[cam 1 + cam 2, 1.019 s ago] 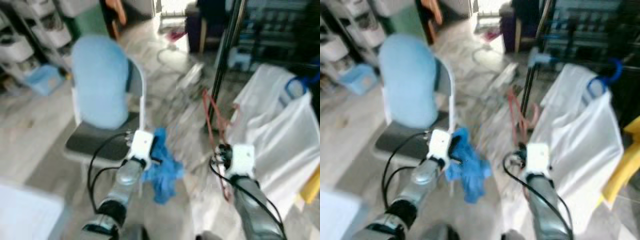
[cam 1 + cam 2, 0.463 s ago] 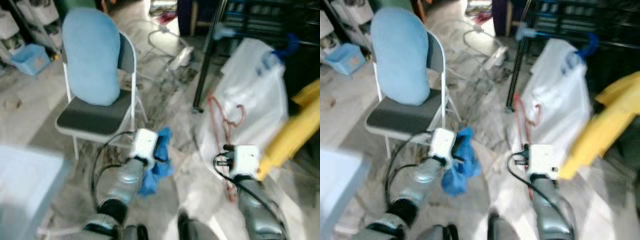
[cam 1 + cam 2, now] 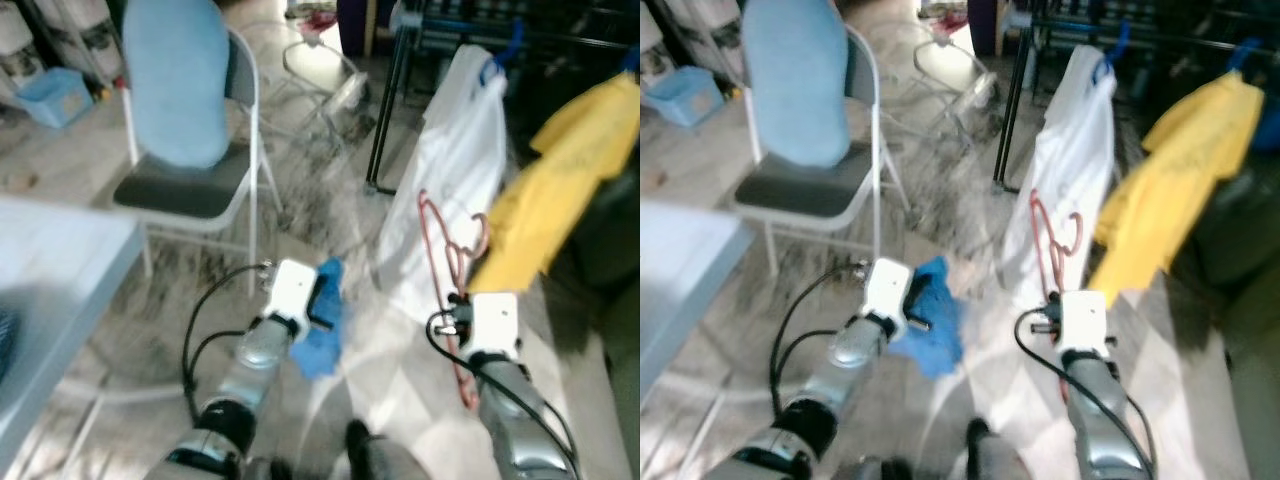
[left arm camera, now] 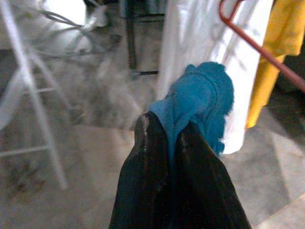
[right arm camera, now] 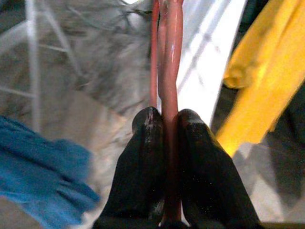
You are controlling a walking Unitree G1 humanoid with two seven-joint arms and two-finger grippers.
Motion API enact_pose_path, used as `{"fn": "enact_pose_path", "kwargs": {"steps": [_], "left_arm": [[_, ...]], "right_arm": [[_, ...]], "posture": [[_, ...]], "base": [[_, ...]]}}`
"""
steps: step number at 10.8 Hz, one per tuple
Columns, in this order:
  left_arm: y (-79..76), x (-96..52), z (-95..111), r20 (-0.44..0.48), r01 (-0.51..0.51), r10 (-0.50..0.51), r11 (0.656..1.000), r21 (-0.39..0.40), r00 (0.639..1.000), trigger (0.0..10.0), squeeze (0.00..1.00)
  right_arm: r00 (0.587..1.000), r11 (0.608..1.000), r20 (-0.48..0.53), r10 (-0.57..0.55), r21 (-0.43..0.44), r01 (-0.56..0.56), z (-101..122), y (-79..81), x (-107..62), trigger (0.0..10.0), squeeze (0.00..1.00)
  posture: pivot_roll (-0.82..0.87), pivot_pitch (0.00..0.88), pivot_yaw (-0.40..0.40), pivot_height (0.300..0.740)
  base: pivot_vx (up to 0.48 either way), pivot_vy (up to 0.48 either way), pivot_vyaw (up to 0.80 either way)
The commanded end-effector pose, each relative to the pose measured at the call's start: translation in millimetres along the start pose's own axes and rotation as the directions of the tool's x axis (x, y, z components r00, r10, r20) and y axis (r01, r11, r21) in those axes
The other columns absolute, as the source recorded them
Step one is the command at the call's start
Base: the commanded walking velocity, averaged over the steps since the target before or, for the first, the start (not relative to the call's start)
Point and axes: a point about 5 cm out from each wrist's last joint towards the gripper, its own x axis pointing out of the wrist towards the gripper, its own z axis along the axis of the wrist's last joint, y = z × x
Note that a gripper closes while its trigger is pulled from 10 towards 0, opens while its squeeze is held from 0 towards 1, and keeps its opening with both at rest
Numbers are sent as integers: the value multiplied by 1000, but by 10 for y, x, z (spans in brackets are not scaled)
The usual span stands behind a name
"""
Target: Hang hanger
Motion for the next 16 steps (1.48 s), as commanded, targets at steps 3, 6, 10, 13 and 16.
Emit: {"fn": "enact_pose_path", "kwargs": {"steps": [3,6,10,13,16], "left_arm": [[-66,-15,-31,-6,24,-24,1000,1,1000,10000,0],[-33,-30,-37,2,23,-23,1000,-5,1000,10000,0],[-39,-38,-9,27,50,-50,998,-25,998,10000,0],[-32,-22,58,54,63,-61,998,-27,997,10000,0],[40,-89,49,94,102,-102,995,7,990,10000,0]], "right_arm": [[1000,1000,0,-6,-14,6,16,-33,2,10000,0],[1000,1000,-15,2,-10,-2,-10,0,-12,10000,0],[1000,1000,-25,-6,-11,6,-39,-7,-60,10000,0],[999,1000,-44,-11,-6,11,-73,19,-85,10000,0],[998,1000,-61,23,-8,-23,-134,190,-120,10000,0]], "posture": [[-228,163,46,740],[-228,166,44,740],[-240,181,54,740],[-239,195,59,740],[-222,190,60,740]], "base": [[-406,0,0],[-112,0,0],[0,0,0],[0,0,-263],[0,0,-788]]}}
